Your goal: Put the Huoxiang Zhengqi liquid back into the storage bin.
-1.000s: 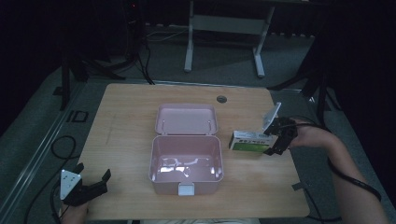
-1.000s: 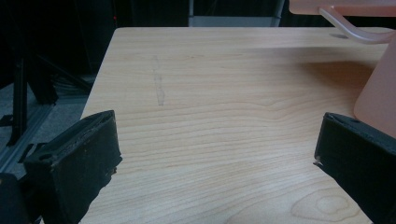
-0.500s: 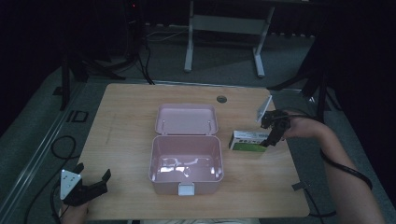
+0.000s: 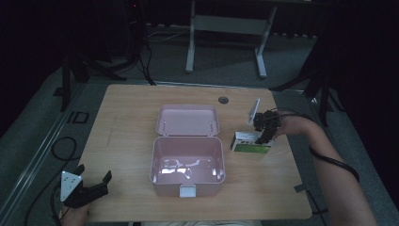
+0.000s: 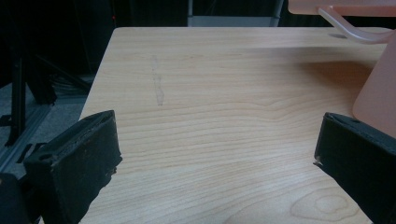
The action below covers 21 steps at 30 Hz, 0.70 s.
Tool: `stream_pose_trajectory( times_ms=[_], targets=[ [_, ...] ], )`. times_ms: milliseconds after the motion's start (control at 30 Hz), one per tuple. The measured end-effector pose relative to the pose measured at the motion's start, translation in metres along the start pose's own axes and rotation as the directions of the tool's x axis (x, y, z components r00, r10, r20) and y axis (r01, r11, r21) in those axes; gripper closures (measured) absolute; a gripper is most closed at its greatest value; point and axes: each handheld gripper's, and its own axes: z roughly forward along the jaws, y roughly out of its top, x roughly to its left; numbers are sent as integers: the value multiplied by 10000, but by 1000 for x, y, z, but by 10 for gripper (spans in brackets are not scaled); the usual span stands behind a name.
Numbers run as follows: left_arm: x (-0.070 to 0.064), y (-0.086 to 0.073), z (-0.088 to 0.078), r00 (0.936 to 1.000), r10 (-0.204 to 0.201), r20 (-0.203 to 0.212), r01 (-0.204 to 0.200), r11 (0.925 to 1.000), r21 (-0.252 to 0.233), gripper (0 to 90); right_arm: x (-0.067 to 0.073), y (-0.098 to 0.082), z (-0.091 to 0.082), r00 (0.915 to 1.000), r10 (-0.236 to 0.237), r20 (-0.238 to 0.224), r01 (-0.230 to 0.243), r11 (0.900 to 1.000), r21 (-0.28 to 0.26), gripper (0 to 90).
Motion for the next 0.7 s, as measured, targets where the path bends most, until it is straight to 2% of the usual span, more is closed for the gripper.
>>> stream_pose_trajectory(
  times_ms=[367,667,700],
  targets=[
    [0,0,0,10000,-13,-3,13,10000,-8,3,-1,11,17,9986,-381,-367,395,9986,366,502],
    [0,0,0,10000,-17,14,17,10000,40,3,-2,14,28,9974,-431,-578,473,9961,739,542],
    [0,0,0,10000,-14,9,14,10000,42,3,-3,14,30,9972,-443,-599,487,9960,755,575]
  ],
)
